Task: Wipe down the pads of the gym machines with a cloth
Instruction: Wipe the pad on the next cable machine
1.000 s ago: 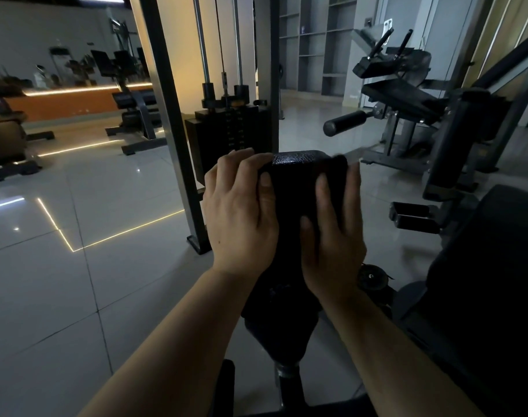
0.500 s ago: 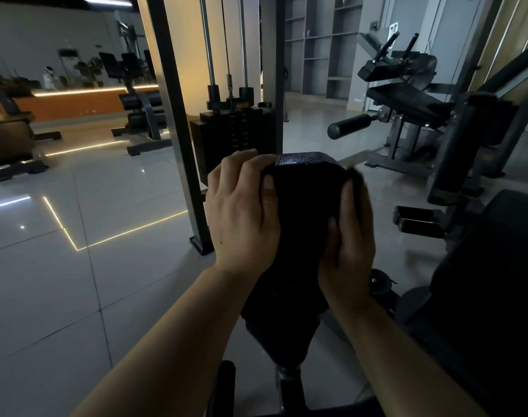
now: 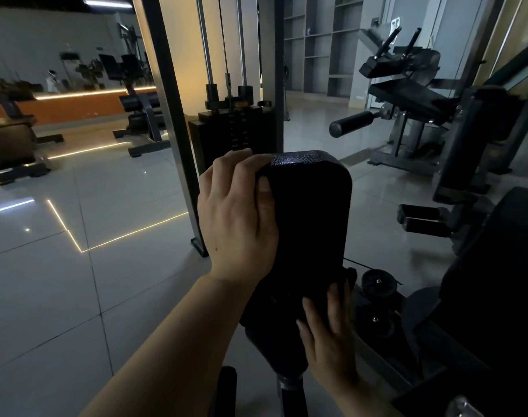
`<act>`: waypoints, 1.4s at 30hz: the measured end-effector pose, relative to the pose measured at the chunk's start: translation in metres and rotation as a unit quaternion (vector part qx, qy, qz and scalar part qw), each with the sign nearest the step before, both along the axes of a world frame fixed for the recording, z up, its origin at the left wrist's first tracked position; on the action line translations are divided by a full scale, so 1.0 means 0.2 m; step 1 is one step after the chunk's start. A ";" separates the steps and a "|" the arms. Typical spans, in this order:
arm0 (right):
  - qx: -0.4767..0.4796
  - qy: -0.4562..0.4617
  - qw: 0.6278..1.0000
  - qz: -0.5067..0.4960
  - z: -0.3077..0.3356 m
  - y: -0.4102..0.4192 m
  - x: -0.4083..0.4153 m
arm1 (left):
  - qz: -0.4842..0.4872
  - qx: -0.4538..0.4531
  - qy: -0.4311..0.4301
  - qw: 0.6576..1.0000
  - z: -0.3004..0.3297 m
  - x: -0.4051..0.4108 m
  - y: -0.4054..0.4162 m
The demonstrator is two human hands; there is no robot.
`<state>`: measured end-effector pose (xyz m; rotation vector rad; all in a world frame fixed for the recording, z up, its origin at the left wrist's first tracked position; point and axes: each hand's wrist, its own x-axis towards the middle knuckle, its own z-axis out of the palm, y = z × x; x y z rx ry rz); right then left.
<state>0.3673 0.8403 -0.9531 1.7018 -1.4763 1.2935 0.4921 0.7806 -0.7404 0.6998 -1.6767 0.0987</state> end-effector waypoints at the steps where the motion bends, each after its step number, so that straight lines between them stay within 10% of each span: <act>1: 0.007 0.003 1.000 0.016 -0.01 0.00 -0.02 | -0.003 0.001 0.001 1.000 0.00 0.00 0.00; 12: -0.133 -0.073 0.988 0.014 0.92 -0.14 0.08 | -0.012 0.001 -0.002 1.000 0.01 0.01 0.01; 25: 0.037 0.146 0.985 -0.084 -0.05 0.01 0.01 | -0.043 0.013 -0.004 0.999 0.01 0.03 0.01; 36: -0.084 0.023 0.996 -0.014 1.00 -0.12 0.09 | -0.045 0.008 0.002 0.999 0.02 0.03 0.01; 42: -0.060 -0.017 0.995 -0.075 0.83 -0.10 0.12 | -0.050 0.004 0.002 0.999 0.01 0.03 0.00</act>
